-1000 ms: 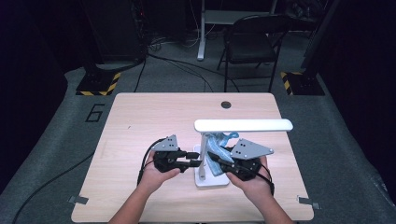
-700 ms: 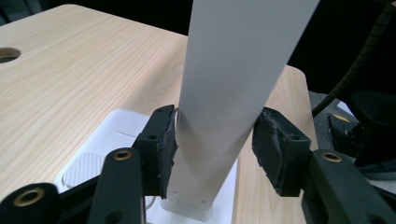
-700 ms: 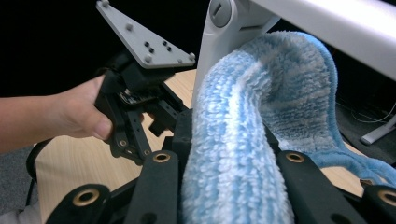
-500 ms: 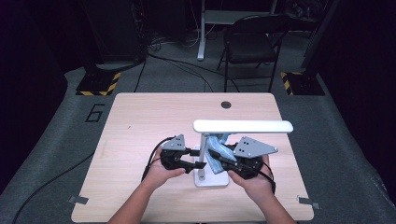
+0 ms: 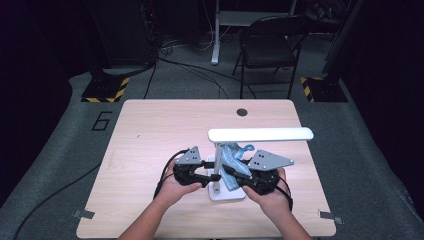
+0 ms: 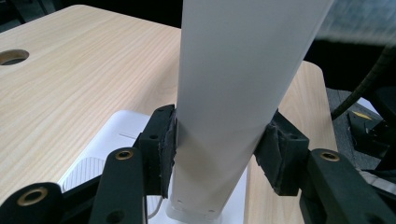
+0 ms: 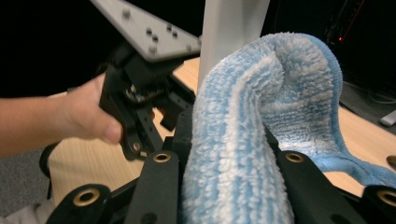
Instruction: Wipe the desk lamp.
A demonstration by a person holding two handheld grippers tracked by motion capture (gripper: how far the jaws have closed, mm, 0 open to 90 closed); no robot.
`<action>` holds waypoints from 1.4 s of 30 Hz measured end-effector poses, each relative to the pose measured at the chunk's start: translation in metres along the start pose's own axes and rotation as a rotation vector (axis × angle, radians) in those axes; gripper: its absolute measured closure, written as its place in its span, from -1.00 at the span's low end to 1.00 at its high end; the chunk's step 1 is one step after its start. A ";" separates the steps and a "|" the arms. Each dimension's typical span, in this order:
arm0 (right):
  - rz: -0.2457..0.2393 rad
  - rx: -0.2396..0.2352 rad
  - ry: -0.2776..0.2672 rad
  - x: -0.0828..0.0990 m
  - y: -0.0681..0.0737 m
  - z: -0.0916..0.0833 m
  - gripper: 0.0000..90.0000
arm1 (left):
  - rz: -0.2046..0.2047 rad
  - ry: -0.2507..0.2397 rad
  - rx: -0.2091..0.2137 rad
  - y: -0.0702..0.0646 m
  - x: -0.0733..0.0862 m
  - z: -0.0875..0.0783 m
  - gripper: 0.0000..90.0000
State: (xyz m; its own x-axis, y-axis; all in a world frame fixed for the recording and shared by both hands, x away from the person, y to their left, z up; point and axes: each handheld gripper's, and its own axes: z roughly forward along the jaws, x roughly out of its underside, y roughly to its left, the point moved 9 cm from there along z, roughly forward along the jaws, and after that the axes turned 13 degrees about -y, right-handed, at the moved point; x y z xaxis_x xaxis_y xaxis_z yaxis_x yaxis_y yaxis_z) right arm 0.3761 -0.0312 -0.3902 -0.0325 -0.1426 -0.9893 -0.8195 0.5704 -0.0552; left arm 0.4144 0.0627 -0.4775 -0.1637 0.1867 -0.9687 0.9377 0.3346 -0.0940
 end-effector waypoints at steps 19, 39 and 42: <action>-0.018 -0.014 -0.011 -0.012 -0.006 0.000 0.57 | 0.014 0.019 -0.023 -0.001 0.000 0.003 0.15; 0.006 0.002 0.017 0.003 -0.006 0.003 0.57 | 0.010 0.011 -0.031 -0.001 0.000 0.003 0.14; -0.010 0.003 -0.004 -0.005 -0.007 0.002 0.57 | 0.007 0.013 -0.026 -0.001 0.001 0.003 0.14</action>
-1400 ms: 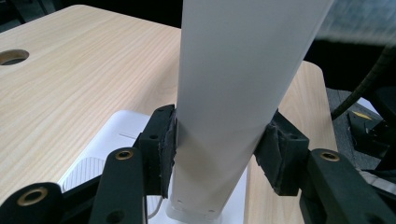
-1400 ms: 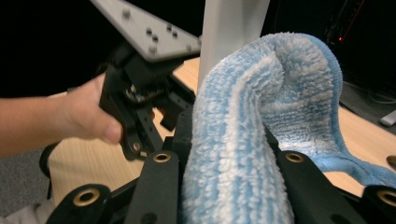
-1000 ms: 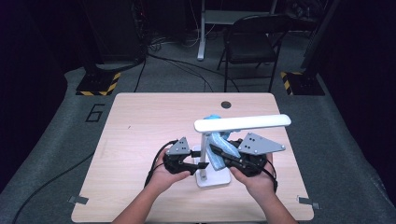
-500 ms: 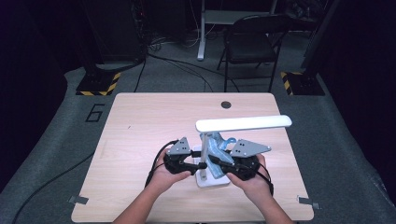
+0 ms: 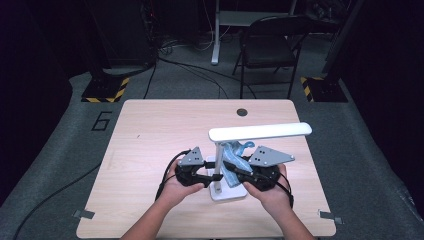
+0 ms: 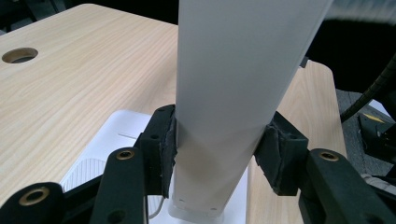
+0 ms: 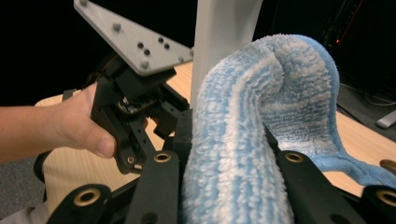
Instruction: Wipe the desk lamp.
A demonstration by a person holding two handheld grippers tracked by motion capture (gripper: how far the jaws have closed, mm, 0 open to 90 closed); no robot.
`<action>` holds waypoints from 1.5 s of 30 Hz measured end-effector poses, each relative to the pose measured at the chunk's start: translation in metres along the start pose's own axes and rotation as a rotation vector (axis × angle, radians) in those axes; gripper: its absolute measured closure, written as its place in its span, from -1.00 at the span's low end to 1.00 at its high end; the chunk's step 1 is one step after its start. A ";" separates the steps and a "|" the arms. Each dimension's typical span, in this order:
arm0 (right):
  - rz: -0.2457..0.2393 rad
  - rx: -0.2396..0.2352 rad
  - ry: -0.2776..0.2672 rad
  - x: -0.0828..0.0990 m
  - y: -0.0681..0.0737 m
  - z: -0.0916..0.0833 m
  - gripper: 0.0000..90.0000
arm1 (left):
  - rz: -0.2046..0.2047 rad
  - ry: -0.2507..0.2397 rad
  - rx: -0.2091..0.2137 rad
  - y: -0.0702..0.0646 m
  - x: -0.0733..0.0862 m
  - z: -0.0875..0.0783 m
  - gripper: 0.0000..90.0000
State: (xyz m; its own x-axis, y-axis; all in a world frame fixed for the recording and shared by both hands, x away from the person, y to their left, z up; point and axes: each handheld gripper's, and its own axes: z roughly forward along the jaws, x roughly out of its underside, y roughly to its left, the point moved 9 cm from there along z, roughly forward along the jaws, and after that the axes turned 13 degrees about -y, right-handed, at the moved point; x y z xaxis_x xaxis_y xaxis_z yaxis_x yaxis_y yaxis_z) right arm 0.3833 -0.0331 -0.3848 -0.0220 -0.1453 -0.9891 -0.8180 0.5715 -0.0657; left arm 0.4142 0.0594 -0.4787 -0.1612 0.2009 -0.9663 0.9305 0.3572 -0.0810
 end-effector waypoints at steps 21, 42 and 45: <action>0.031 0.091 -0.155 -0.029 -0.014 -0.023 0.59 | 0.003 -0.008 -0.023 -0.001 0.000 0.001 0.14; 0.169 0.278 -0.223 -0.006 -0.070 -0.077 0.60 | -0.014 0.011 -0.007 -0.002 0.000 0.000 0.13; 0.159 0.283 -0.204 -0.007 -0.068 -0.076 0.60 | -0.033 -0.022 0.017 -0.002 -0.008 -0.001 0.08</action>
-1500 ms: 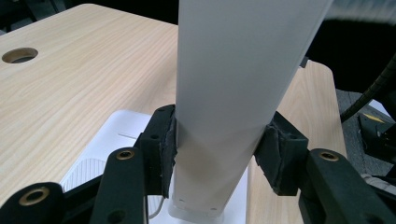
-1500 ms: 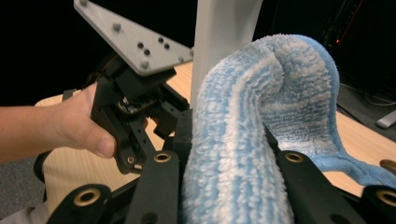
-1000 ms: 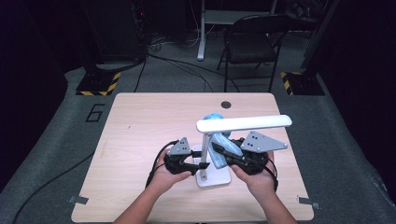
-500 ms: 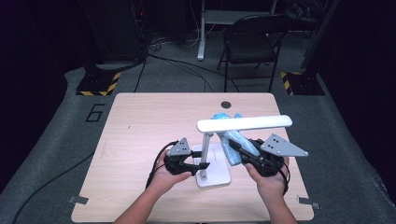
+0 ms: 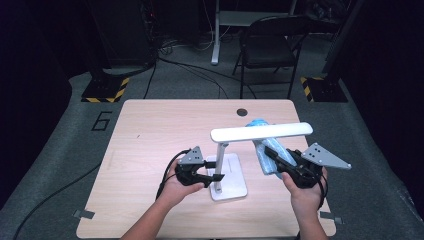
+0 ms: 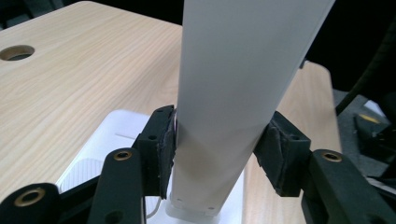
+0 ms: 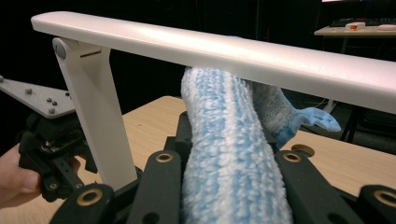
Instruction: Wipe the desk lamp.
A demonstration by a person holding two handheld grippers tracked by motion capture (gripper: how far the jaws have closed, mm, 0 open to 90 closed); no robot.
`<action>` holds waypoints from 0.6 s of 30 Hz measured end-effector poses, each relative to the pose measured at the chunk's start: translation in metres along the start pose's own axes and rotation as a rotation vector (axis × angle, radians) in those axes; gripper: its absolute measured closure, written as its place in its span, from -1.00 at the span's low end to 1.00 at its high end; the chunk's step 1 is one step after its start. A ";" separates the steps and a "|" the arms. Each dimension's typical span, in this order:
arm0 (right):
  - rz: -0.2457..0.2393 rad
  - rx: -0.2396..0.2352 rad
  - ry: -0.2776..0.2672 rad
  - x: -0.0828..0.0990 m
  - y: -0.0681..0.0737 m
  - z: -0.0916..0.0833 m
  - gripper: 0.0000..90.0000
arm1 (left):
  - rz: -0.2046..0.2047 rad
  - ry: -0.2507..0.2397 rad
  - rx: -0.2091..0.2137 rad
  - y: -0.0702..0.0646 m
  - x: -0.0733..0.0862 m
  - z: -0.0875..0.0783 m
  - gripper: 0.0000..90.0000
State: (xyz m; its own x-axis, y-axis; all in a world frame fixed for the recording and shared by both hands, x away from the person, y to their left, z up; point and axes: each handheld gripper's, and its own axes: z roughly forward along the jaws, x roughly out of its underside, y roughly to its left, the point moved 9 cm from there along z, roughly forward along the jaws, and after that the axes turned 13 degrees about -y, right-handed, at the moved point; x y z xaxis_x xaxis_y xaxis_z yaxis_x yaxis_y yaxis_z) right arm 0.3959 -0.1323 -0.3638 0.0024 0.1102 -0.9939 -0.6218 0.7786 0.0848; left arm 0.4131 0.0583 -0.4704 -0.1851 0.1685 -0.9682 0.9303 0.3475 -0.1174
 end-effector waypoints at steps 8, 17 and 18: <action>-0.005 -0.013 0.001 0.000 0.001 0.005 0.59 | 0.065 -0.027 0.059 -0.007 -0.040 -0.006 0.03; -0.028 -0.040 0.018 -0.002 0.011 0.012 0.59 | 0.099 -0.012 0.054 -0.008 -0.054 -0.005 0.15; -0.029 -0.049 0.021 -0.002 0.014 0.014 0.59 | 0.099 -0.008 0.053 -0.008 -0.054 -0.004 0.15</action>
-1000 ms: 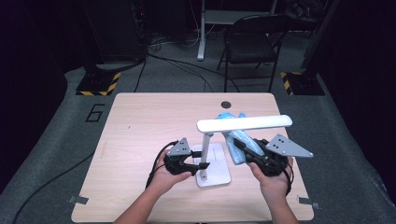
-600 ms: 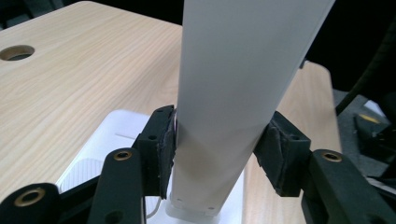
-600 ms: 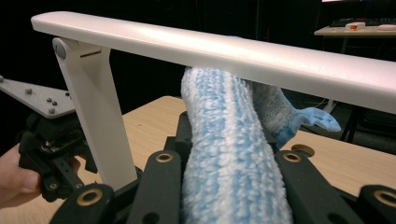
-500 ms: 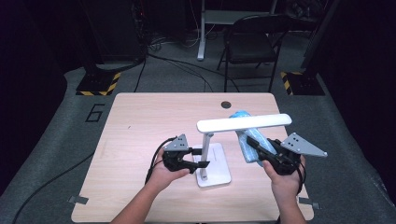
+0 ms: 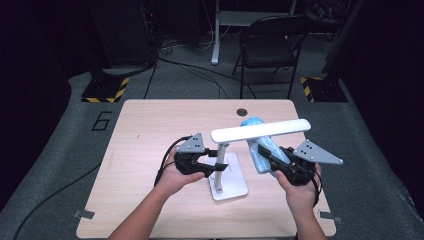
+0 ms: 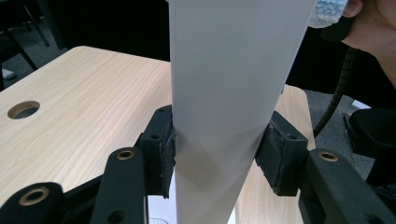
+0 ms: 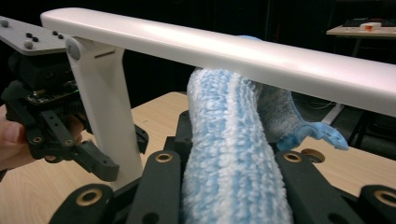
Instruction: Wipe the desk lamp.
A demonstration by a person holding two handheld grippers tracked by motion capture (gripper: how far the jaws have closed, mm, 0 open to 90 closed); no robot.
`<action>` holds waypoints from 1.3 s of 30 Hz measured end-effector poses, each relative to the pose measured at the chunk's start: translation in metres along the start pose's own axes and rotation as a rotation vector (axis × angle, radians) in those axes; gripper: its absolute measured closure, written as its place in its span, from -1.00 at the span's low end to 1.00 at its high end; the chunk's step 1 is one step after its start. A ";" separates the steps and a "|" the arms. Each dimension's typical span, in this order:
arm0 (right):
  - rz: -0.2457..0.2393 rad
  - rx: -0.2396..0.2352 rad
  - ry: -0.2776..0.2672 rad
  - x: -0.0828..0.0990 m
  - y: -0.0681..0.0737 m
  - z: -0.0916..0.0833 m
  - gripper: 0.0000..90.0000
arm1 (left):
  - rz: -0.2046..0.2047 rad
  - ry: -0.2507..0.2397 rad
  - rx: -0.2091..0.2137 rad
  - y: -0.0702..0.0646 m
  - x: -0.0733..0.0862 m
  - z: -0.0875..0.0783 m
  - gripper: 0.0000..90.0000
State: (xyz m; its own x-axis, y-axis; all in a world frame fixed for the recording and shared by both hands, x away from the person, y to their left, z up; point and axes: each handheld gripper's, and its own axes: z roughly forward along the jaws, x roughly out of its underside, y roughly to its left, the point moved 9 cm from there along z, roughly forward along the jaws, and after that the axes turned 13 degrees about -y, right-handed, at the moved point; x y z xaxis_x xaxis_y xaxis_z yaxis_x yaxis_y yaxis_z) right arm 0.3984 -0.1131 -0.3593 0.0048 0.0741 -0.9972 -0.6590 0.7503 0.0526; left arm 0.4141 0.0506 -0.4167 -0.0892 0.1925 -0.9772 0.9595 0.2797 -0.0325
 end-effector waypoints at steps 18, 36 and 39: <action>-0.087 -0.093 0.007 -0.006 0.043 0.025 0.59 | 0.008 0.002 -0.010 0.000 0.001 0.001 0.17; -0.006 0.042 -0.003 0.003 -0.012 -0.009 0.59 | 0.006 0.062 -0.004 0.001 0.004 -0.026 0.17; -0.013 0.038 0.001 0.003 -0.011 -0.010 0.59 | 0.001 0.062 0.004 0.001 0.005 -0.033 0.17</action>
State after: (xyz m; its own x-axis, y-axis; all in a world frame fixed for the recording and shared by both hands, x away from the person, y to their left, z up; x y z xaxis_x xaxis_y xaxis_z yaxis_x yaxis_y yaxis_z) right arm 0.3986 -0.1277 -0.3639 0.0128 0.0632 -0.9979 -0.6297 0.7758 0.0411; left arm 0.4061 0.0827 -0.4148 -0.1041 0.2508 -0.9624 0.9608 0.2754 -0.0321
